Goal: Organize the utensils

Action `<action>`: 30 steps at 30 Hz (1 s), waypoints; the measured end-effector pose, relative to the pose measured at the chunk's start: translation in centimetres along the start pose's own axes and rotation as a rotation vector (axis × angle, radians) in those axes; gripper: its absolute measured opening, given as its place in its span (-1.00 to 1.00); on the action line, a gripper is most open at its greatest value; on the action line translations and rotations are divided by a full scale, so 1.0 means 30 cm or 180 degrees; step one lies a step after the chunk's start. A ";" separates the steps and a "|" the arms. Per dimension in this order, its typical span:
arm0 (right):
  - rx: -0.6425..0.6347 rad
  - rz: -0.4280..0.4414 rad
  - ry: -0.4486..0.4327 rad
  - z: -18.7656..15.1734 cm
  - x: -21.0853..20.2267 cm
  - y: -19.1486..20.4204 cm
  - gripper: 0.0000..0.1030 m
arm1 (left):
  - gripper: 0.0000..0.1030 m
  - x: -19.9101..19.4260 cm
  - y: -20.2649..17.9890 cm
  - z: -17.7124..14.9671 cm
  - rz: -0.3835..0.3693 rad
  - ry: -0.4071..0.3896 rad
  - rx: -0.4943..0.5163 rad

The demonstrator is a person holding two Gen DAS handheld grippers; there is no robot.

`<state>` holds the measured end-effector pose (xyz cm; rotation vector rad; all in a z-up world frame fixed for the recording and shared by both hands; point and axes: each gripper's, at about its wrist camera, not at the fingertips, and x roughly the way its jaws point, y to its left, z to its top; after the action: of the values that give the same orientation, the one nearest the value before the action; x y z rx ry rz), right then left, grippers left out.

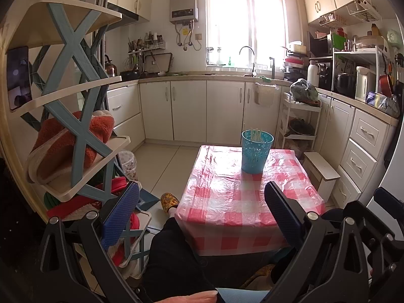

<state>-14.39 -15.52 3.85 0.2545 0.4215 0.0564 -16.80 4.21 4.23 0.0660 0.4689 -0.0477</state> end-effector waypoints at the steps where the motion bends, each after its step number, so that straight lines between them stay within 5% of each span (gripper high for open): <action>1: -0.0004 0.0001 0.0003 -0.001 0.001 0.000 0.86 | 0.85 -0.002 -0.002 -0.001 -0.0003 -0.0001 0.0000; 17: 0.0004 -0.0005 0.0019 -0.005 0.004 -0.005 0.86 | 0.85 0.005 -0.005 -0.005 -0.0024 0.0027 -0.0006; 30: 0.0199 -0.0023 0.0332 0.003 0.175 -0.087 0.86 | 0.85 0.168 -0.057 0.019 0.0159 0.0122 0.0148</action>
<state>-9.56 -17.50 1.18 0.3125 0.5286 0.0496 -12.15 2.30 2.35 0.1243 0.5044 -0.0083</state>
